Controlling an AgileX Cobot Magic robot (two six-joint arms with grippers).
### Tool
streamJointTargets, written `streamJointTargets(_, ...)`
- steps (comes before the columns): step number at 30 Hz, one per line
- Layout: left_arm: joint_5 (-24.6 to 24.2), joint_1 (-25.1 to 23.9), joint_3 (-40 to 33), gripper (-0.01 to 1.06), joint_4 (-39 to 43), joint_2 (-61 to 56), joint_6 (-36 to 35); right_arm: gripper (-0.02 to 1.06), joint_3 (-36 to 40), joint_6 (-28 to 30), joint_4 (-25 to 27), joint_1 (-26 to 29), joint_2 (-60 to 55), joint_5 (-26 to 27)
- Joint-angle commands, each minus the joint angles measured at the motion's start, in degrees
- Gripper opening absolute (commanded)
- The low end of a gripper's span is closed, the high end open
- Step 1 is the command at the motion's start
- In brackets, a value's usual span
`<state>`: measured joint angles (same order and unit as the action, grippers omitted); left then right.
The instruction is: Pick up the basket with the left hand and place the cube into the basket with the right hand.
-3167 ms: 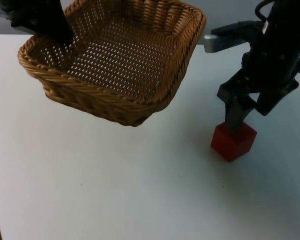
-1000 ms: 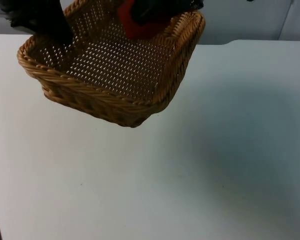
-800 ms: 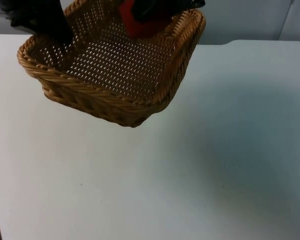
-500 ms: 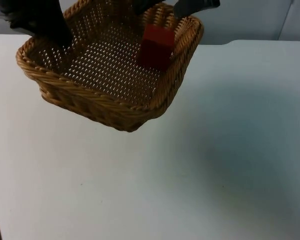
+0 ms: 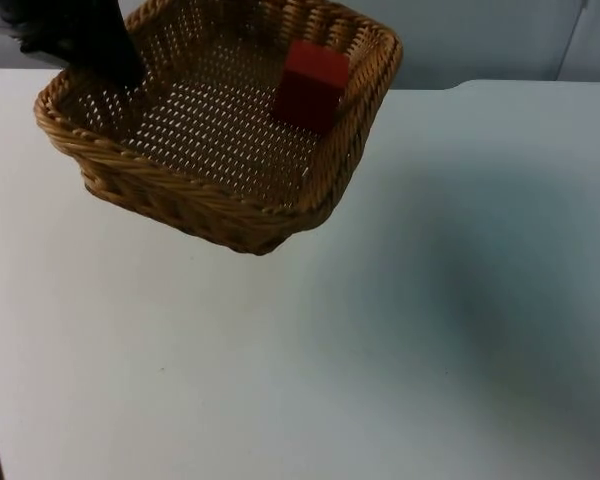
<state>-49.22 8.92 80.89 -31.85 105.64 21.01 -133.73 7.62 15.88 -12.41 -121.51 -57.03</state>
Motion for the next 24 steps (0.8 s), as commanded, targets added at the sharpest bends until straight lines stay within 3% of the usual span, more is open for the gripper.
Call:
streamJointTargets(1, 2.62, 0.17, 0.34, 0.0, -2.3, -0.68, -0.21, 0.05, -4.66, -8.38, -10.29, 5.38, 0.27, -6.38)
streamJointTargets(3, 3.18, 0.17, 0.34, 0.0, -2.3, -0.68, -0.21, 0.0, -5.28, -10.36, -11.55, 7.25, 0.27, -7.79)
streamJointTargets(10, 6.48, 0.17, 0.34, 0.0, -2.3, -0.68, -0.21, 0.0, -5.86, -16.61, -12.41, 16.5, 0.81, -10.67)
streamJointTargets(18, 8.54, 0.17, 0.34, 0.0, -2.3, -0.68, -0.21, 0.0, -5.86, -18.21, -11.75, 17.29, 0.81, -10.67)
streamJointTargets(21, 7.23, 0.17, 0.34, 0.0, -2.41, -0.41, -0.21, 0.0, -5.86, -18.21, -8.23, 17.29, 0.81, -10.67)
streamJointTargets(24, 5.98, 0.17, 0.34, 0.0, -2.57, -0.18, -0.21, 0.0, -5.86, -18.21, -7.84, 17.29, 0.81, -10.67)
